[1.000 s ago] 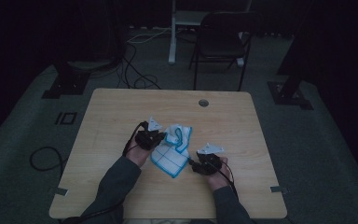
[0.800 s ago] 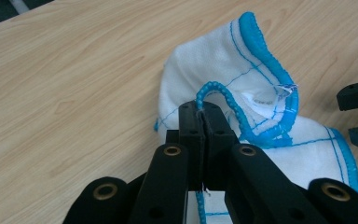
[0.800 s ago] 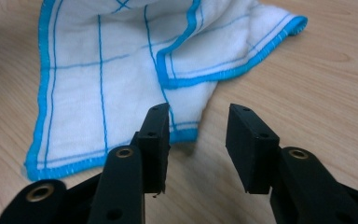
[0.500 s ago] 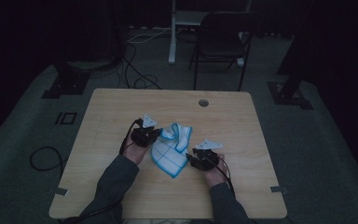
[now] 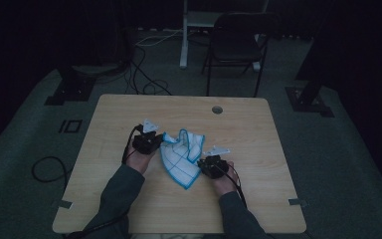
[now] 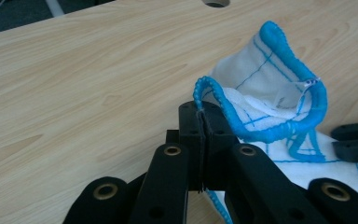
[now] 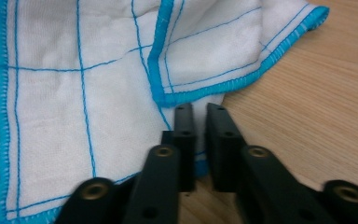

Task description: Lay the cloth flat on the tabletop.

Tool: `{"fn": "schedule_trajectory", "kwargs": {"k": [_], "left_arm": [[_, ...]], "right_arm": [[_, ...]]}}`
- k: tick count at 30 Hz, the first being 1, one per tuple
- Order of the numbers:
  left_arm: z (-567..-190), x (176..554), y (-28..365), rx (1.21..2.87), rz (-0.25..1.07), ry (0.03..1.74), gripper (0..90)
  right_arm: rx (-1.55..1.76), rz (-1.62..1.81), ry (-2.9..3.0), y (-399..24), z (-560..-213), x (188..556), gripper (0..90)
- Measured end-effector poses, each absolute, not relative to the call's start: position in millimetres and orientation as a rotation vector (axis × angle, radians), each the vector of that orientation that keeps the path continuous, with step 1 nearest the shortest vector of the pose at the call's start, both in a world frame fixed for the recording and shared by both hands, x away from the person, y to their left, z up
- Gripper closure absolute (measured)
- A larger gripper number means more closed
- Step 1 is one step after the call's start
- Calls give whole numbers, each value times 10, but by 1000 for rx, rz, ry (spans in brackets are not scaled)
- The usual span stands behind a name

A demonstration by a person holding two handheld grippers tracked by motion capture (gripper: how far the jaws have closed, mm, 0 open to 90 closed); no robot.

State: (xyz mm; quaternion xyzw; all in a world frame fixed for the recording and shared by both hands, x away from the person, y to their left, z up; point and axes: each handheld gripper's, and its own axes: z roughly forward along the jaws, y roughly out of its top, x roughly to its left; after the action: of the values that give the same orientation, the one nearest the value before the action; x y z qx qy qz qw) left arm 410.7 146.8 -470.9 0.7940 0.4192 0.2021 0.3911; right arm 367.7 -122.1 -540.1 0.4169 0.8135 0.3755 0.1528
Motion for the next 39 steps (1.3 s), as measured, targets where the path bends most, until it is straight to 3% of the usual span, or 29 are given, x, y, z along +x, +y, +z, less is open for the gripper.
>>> {"fn": "schedule_trajectory", "kwargs": {"k": [11,21,30,36,39], "left_arm": [[-4783,4135,1681,1989,520,1147,891],[-4923,4176,1765,1998,501,1195,890],[-4990,4192,1814,1998,487,1223,889],[-5039,4197,1875,1996,477,1242,886],[-5060,4196,1912,1988,468,1257,882]], "right_arm": [[1176,1078,2335,-1220,-5350,3564,871],[1092,1118,2315,-1115,-5303,3599,631],[951,1024,2359,-895,-5366,3701,570],[931,985,2367,-841,-5346,3747,829],[965,990,2335,-863,-5286,3795,879]]}}
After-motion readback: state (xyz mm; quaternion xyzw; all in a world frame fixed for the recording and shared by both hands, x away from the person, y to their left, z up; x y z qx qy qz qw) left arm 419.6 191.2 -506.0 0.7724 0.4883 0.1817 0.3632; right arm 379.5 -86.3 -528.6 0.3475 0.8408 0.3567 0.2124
